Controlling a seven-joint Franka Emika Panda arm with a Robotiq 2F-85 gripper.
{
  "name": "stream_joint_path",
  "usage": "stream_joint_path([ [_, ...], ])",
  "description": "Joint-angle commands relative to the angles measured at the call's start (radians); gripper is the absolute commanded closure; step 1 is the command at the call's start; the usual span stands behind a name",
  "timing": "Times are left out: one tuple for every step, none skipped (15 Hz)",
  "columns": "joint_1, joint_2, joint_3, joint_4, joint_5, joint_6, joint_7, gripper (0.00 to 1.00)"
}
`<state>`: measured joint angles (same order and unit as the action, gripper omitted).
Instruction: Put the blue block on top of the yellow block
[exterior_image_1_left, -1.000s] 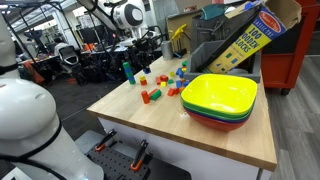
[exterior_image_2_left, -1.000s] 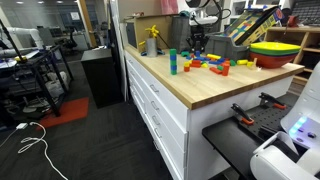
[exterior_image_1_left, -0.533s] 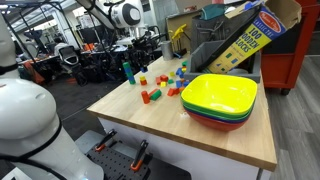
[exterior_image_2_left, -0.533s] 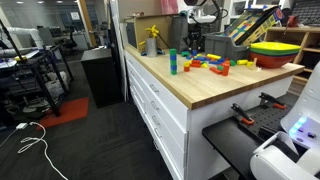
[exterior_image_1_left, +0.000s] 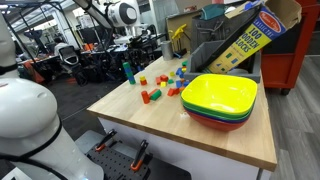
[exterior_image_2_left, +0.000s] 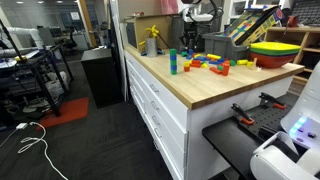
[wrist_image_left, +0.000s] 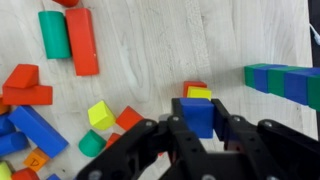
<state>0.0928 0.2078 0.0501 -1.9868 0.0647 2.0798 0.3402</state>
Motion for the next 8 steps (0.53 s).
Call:
stream_joint_path([
  [0.009,0.010,0.003,0.026,0.000,-0.029,-0.006,0.92],
  [0.011,0.011,0.003,0.026,0.000,-0.028,-0.006,0.92],
  [0.012,0.012,0.003,0.026,0.000,-0.029,-0.004,0.92],
  [0.014,0.014,0.003,0.025,0.000,-0.027,-0.002,0.92],
  [0.014,0.015,0.003,0.025,0.000,-0.028,-0.002,0.92],
  [0.015,0.018,0.002,0.024,0.000,-0.024,0.001,0.92],
  [0.016,0.022,0.003,0.024,0.001,-0.022,0.000,0.92],
  [0.016,0.026,0.003,0.024,0.004,-0.022,0.000,0.92],
])
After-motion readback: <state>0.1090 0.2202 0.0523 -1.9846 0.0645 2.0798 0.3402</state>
